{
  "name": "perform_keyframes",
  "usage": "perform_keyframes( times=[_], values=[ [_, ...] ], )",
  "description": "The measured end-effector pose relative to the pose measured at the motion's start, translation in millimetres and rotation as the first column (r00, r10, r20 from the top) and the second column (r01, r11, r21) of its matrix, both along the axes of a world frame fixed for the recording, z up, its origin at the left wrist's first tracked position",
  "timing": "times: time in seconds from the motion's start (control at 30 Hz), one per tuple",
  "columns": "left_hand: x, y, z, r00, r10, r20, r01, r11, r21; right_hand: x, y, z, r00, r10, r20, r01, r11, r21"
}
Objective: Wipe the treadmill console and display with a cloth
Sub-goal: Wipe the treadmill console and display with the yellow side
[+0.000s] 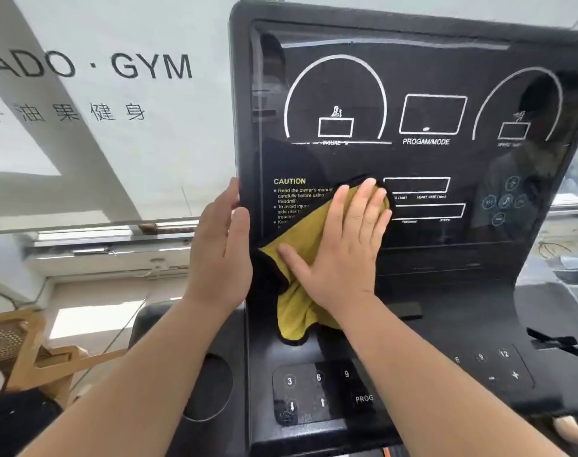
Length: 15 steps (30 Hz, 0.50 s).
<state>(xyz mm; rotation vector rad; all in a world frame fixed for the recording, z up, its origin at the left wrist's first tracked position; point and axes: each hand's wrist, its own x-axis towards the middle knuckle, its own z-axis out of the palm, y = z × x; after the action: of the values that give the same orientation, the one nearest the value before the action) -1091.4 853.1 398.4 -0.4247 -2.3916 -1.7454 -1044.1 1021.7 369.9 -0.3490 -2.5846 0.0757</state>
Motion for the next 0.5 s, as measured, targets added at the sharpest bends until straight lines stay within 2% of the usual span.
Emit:
perform_keyframes(
  times=[0.13,0.27,0.37,0.5],
  values=[
    [-3,-7,-1,0.997,-0.031,0.065,0.026,0.997,0.068,-35,29,49,0.995,0.079,-0.061,-0.068,0.984,0.163],
    [-6,-13,4,0.995,-0.06,0.08,0.054,0.995,0.08,-69,46,111,0.98,0.183,-0.081,-0.143,0.925,0.352],
    [-5,-14,6,0.996,-0.086,0.035,0.083,0.995,0.061,-84,45,139,0.97,0.239,-0.05,-0.194,0.876,0.441],
    [-3,-9,11,0.994,-0.078,-0.076,0.08,0.996,0.029,-78,39,123,0.934,0.354,0.037,-0.319,0.784,0.532]
  ],
)
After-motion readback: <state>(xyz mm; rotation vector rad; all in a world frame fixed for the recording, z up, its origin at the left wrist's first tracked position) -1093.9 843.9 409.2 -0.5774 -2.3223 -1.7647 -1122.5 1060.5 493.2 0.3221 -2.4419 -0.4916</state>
